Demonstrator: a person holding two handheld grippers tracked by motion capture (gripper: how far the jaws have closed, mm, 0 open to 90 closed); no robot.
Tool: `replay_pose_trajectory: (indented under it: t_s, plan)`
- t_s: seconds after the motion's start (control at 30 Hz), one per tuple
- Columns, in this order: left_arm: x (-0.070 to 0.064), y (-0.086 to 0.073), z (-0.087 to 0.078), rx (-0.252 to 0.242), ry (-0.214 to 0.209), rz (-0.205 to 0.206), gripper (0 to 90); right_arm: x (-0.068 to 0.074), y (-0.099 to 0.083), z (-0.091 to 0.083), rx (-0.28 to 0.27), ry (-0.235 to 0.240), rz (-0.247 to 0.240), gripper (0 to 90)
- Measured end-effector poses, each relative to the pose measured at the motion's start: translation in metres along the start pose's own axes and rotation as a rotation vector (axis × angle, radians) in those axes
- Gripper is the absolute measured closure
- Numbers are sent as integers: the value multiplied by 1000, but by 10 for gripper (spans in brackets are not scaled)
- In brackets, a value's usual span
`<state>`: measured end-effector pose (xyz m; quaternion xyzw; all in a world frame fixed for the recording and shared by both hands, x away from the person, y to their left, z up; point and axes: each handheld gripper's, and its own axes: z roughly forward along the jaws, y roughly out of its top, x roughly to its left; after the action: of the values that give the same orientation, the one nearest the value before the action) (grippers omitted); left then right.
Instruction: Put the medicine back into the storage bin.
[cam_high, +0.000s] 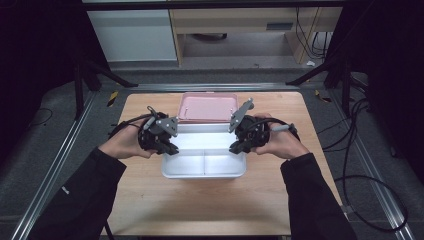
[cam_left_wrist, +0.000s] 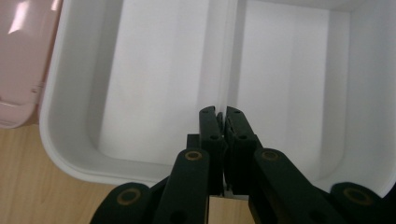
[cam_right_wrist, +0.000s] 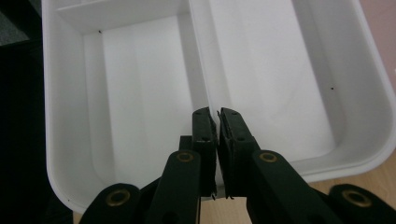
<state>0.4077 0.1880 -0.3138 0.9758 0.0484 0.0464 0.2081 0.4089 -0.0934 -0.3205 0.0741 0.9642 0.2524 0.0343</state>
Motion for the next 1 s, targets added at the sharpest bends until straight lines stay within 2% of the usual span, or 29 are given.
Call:
replay_pose_trajectory:
  t_s: [0.23, 0.43, 0.57, 0.8, 1.0]
  plan:
    - [31, 0, -1, -13, -6, -16, 867, -28, 7, 0, -31, -8, -16, 857]
    - [53, 4, 11, 46, -4, -15, 862, -47, 7, 8, -26, -23, -14, 860]
    - [67, 3, 24, 50, -14, -38, 854, -57, 4, 17, -17, -21, -1, 864]
    - [74, 6, 39, 81, -26, -23, 850, -64, -5, 30, 10, -26, 30, 862]
    - [74, 0, 48, 95, -46, -32, 850, -62, -9, 42, 19, -16, 40, 861]
